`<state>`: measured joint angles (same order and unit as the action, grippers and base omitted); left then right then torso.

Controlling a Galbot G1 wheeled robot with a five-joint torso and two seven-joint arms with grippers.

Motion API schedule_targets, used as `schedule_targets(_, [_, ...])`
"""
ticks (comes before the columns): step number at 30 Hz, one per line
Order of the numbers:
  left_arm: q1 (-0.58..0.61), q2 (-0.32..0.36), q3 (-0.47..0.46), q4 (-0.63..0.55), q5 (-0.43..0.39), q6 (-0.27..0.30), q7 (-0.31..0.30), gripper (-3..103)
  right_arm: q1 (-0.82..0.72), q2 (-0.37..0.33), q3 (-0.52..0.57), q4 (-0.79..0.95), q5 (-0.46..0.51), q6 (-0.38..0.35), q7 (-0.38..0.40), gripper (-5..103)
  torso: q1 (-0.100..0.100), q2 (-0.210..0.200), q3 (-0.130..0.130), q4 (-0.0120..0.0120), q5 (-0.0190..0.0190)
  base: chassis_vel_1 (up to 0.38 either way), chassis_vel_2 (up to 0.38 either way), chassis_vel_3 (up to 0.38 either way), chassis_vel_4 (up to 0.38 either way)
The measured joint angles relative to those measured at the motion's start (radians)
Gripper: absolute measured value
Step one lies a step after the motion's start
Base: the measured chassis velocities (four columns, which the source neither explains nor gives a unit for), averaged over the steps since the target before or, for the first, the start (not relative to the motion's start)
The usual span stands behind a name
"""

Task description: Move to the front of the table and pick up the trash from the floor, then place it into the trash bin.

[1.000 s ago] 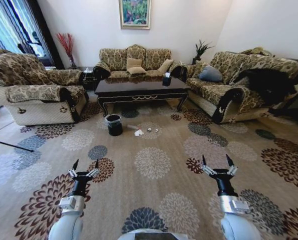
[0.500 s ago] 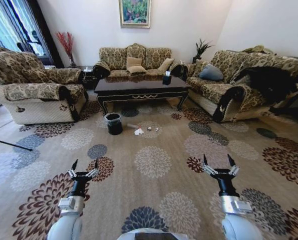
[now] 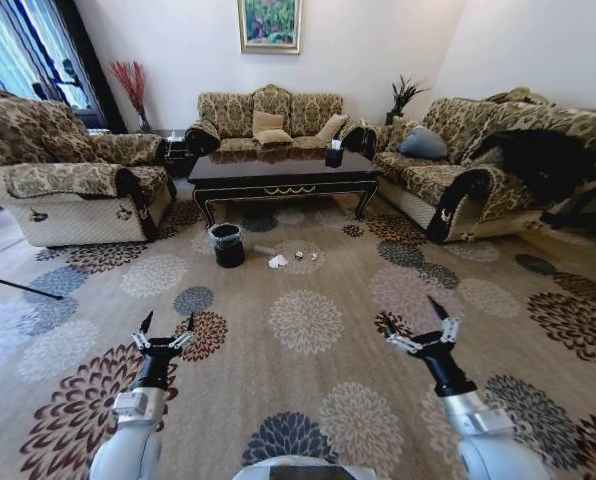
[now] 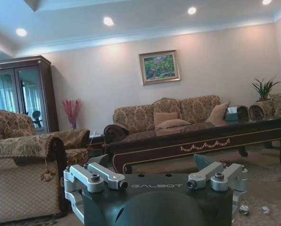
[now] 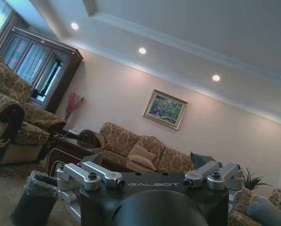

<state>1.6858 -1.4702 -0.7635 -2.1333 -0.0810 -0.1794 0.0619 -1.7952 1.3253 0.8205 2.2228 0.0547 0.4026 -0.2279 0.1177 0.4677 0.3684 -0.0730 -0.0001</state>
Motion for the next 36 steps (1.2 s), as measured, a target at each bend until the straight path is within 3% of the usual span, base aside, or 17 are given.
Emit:
schedule_targets(4, [0.004, 0.0, -0.003, -0.002, 0.0, -0.001, 0.001, 100, -0.007, 0.005, -0.014, 0.01, -0.011, -0.049, 0.064, 100, -0.004, -0.013, -0.008, 0.0, 0.0001, 0.0, 0.0, 0.0, 0.0])
schedule_targets(5, [0.007, 0.0, -0.003, -0.002, 0.0, -0.003, 0.001, 100, -0.018, 0.004, -0.029, 0.025, -0.007, -0.109, 0.143, 100, -0.007, -0.02, -0.013, 0.0, 0.0, 0.0, 0.0, 0.0, 0.0])
schedule_targets(7, [0.01, -0.002, -0.003, -0.002, 0.0, -0.006, 0.001, 100, -0.03, -0.004, -0.05, 0.04, 0.006, -0.17, 0.228, 100, -0.011, -0.029, -0.019, 0.0, 0.0, 0.0, 0.0, 0.0, 0.0])
schedule_targets(12, [0.011, -0.006, -0.001, -0.002, 0.003, -0.008, 0.002, 100, -0.045, -0.047, -0.123, 0.044, 0.054, -0.203, 0.313, 100, -0.018, -0.051, -0.032, 0.0, 0.0, 0.0, 0.0, 0.0, 0.0])
schedule_targets(16, [0.019, -0.006, -0.001, -0.006, 0.006, -0.009, 0.002, 100, -0.02, -0.097, -0.17, -0.002, 0.133, -0.183, 0.3, 100, -0.024, -0.065, -0.041, 0.0, -0.0001, 0.0, 0.0, 0.0, 0.0])
schedule_targets(19, [0.03, -0.006, -0.001, -0.008, 0.007, -0.011, 0.002, 100, 0.008, -0.125, -0.171, -0.053, 0.136, -0.158, 0.269, 100, -0.027, -0.073, -0.046, 0.0, 0.0004, 0.0, 0.0, 0.0, 0.0])
schedule_targets(27, [0.099, -0.012, -0.007, -0.028, 0.007, -0.02, 0.002, 100, 0.139, -0.235, -0.14, -0.195, 0.248, -0.123, 0.148, 100, -0.04, -0.108, -0.068, 0.0001, 0.0002, 0.0, 0.0, 0.0, 0.0])
schedule_targets(36, [0.142, -0.018, -0.006, -0.058, 0.02, -0.023, 0.004, 100, 0.187, -0.302, -0.124, -0.25, 0.306, -0.136, 0.133, 100, -0.053, -0.144, -0.09, 0.0, 0.0001, 0.0, 0.0, 0.0, 0.0])
